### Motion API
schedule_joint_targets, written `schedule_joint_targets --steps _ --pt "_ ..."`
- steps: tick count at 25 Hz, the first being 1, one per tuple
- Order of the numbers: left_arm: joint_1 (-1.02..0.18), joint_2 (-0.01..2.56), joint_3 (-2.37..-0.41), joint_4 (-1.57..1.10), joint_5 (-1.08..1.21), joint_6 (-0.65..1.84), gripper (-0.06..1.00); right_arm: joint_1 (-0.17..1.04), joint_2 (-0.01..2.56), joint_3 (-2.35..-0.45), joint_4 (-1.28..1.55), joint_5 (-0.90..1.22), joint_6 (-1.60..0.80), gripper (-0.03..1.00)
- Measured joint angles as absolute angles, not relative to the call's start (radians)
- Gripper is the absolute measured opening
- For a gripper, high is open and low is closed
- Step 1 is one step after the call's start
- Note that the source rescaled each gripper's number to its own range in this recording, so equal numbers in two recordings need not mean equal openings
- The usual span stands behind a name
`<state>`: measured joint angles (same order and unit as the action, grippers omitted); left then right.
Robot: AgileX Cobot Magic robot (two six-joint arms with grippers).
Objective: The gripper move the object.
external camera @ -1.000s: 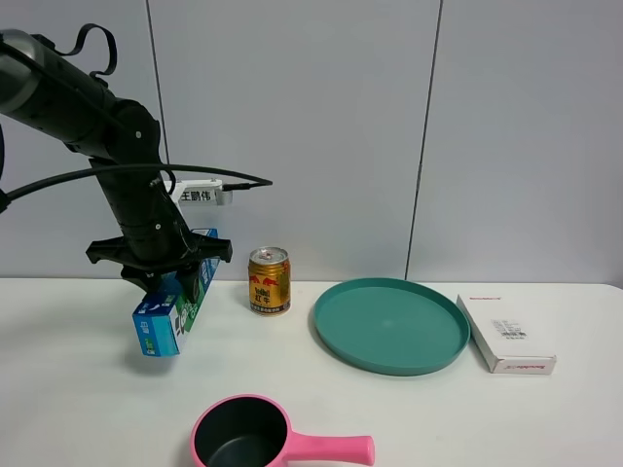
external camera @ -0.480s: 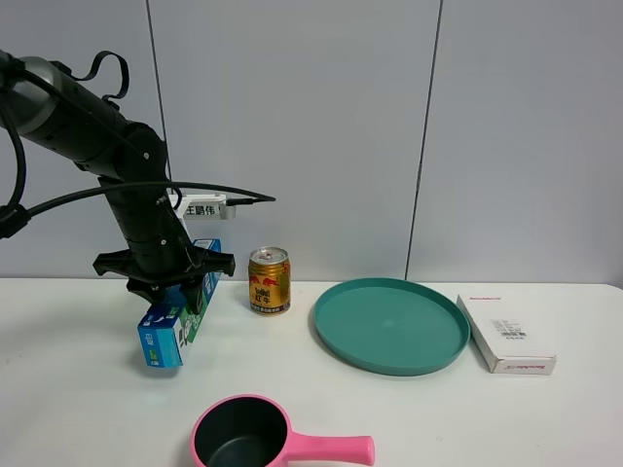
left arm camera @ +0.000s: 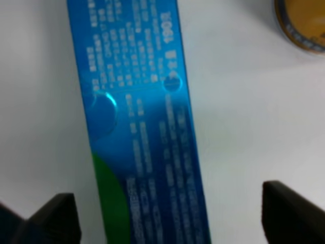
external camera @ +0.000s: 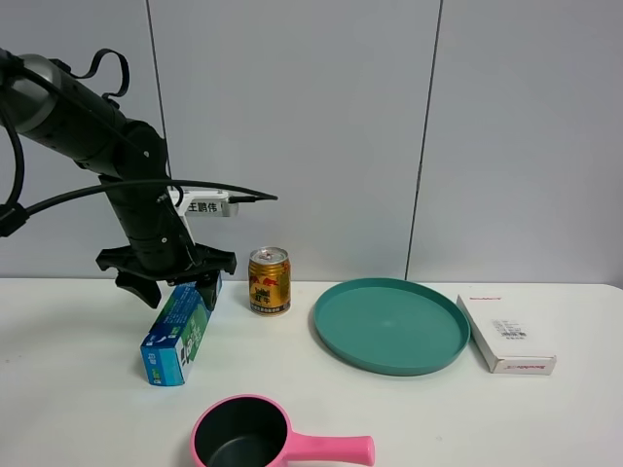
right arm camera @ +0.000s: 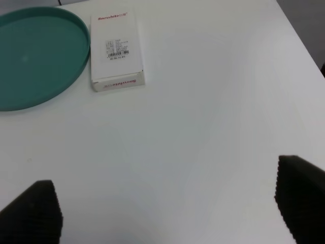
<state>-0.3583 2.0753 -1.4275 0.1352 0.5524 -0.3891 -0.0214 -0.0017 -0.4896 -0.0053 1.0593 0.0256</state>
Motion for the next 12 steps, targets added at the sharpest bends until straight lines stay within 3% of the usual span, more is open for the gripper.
schedule_joint_targets --steps 12 --pt "-0.438 1.687 -1.575 0.22 0.927 -0.213 0.74 -0.021 -0.002 -0.49 -0.005 1.059 0.026 1.0"
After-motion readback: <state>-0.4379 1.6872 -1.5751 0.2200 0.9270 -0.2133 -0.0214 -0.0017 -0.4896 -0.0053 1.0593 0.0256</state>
